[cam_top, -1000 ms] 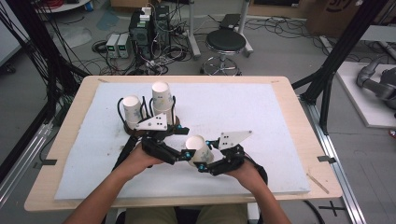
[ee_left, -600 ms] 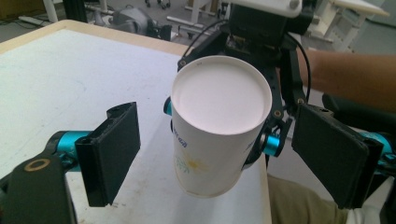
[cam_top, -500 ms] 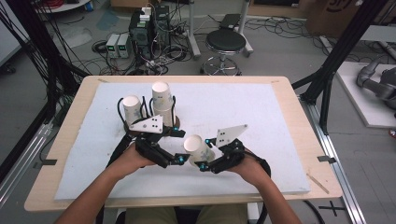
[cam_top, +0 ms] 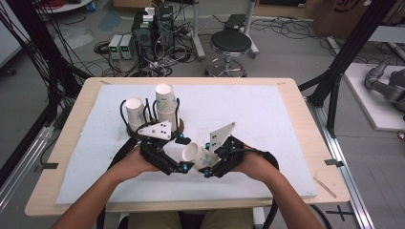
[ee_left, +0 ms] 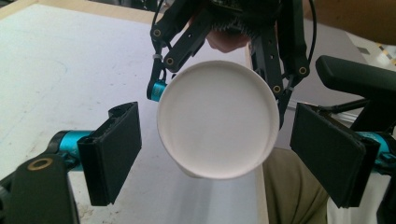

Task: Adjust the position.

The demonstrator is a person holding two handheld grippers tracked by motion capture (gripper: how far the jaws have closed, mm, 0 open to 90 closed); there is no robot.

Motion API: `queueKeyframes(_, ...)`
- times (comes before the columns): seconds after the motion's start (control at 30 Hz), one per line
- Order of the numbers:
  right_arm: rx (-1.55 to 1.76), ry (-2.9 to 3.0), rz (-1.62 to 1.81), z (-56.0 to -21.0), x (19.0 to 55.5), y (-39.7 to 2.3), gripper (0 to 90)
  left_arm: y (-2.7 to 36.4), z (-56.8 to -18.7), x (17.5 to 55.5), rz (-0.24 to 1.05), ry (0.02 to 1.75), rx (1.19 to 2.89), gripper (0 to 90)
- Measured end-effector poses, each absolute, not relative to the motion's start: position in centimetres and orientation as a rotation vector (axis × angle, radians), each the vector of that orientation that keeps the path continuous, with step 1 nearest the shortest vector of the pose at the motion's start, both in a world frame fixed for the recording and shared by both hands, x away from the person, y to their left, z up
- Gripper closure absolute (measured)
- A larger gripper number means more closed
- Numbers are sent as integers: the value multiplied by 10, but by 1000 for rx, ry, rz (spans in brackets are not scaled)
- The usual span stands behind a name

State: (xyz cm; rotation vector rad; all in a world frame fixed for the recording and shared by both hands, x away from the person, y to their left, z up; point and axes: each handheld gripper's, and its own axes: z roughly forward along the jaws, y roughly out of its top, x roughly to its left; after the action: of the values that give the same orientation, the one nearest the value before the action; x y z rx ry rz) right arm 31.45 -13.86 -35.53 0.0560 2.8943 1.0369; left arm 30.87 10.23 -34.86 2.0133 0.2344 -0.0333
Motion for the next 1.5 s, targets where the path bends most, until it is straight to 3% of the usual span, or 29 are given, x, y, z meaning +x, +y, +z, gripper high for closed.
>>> queueKeyframes(0.67, -88, 3038, 656, -340, 312, -108, 353, 96, -353, 306, -62, 169, 2090, 239)
queueKeyframes(1.03, -92, 3061, 608, -340, 310, -104, 348, 93, -355, 306, -63, 126, 2127, 342)
queueKeyframes(1.13, -101, 3046, 607, -341, 310, -104, 277, 95, -355, 307, -46, 131, 2128, 356)
queueKeyframes(1.17, -91, 3016, 637, -341, 310, -105, 194, 95, -355, 308, -36, 135, 2125, 362)
queueKeyframes(1.2, -57, 3004, 673, -340, 310, -106, 174, 96, -354, 308, -24, 135, 2123, 365)
queueKeyframes(1.5, 80, 2885, 979, -330, 314, -132, 175, 111, -357, 313, 16, 172, 2017, 370)
